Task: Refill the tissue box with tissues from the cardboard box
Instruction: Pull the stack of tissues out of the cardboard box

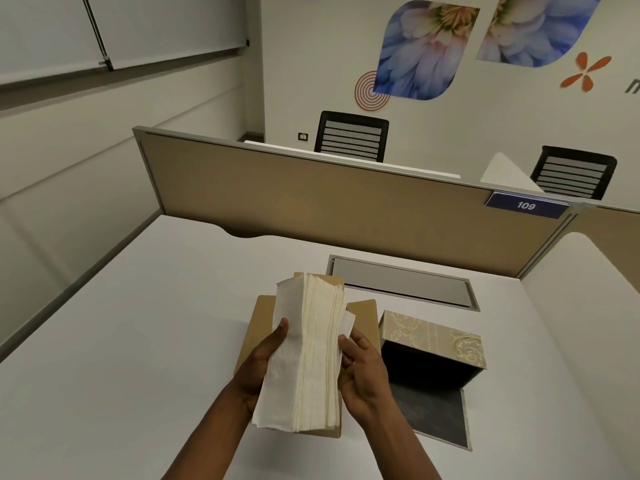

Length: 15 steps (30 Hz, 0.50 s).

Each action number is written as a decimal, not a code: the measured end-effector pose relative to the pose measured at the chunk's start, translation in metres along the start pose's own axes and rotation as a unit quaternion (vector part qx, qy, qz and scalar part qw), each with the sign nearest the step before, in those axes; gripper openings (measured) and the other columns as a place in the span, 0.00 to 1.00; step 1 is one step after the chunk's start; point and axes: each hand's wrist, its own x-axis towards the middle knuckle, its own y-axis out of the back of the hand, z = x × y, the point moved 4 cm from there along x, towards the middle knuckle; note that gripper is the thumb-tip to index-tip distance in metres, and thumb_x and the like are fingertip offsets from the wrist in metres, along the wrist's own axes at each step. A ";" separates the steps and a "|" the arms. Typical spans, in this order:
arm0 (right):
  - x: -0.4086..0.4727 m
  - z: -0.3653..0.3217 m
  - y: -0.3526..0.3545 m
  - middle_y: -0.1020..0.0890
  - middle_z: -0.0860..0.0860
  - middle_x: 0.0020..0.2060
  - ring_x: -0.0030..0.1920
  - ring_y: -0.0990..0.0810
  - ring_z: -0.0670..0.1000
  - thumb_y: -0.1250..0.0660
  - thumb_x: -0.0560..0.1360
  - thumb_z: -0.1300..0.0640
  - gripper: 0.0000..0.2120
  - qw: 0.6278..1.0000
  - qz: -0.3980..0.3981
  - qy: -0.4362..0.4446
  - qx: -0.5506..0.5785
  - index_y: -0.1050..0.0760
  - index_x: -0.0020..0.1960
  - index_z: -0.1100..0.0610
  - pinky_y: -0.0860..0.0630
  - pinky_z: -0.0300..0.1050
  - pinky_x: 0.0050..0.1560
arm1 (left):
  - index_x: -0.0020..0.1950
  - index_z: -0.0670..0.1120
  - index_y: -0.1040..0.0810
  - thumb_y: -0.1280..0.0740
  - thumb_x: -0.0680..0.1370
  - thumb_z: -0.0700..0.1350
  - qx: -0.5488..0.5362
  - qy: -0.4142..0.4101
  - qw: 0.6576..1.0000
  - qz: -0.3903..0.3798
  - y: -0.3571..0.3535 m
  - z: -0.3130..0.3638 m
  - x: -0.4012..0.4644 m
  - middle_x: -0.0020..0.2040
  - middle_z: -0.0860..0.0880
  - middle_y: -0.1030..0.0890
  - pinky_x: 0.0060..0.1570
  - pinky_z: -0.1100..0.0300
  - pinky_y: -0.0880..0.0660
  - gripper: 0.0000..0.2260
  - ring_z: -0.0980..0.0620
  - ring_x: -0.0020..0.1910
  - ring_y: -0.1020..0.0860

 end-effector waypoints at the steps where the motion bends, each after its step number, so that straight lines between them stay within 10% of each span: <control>1: 0.000 0.000 0.001 0.15 0.60 0.59 0.61 0.17 0.63 0.35 0.83 0.61 0.12 1.000 0.005 0.004 0.001 0.21 0.65 0.56 0.23 0.69 0.65 | 0.62 0.44 0.18 0.18 0.60 0.61 0.000 0.000 1.000 0.005 0.001 0.000 0.000 0.53 0.38 0.16 0.47 0.44 0.18 0.36 0.38 0.50 0.16; 8: -0.002 0.002 -0.002 0.15 0.61 0.56 0.58 0.16 0.64 0.31 0.81 0.58 0.13 0.997 0.046 0.019 -0.056 0.23 0.64 0.57 0.20 0.66 0.61 | 0.62 0.44 0.18 0.19 0.63 0.58 -0.041 0.001 0.998 -0.045 -0.013 -0.001 0.002 0.53 0.40 0.16 0.50 0.44 0.17 0.32 0.40 0.51 0.15; 12: -0.002 0.002 -0.001 0.12 0.54 0.44 0.40 0.12 0.53 0.30 0.80 0.60 0.09 0.985 0.076 0.071 -0.139 0.22 0.60 0.58 0.14 0.47 0.40 | 0.62 0.44 0.17 0.22 0.69 0.58 -0.040 0.021 0.997 -0.068 -0.018 -0.009 0.006 0.56 0.40 0.16 0.55 0.44 0.19 0.27 0.40 0.55 0.16; 15: -0.005 0.004 -0.003 0.12 0.57 0.51 0.52 0.13 0.61 0.31 0.81 0.57 0.12 0.997 0.035 0.016 -0.064 0.22 0.64 0.58 0.15 0.60 0.54 | 0.63 0.44 0.18 0.23 0.69 0.58 -0.040 0.020 0.997 -0.063 -0.016 -0.011 0.007 0.56 0.40 0.16 0.55 0.44 0.19 0.28 0.40 0.55 0.16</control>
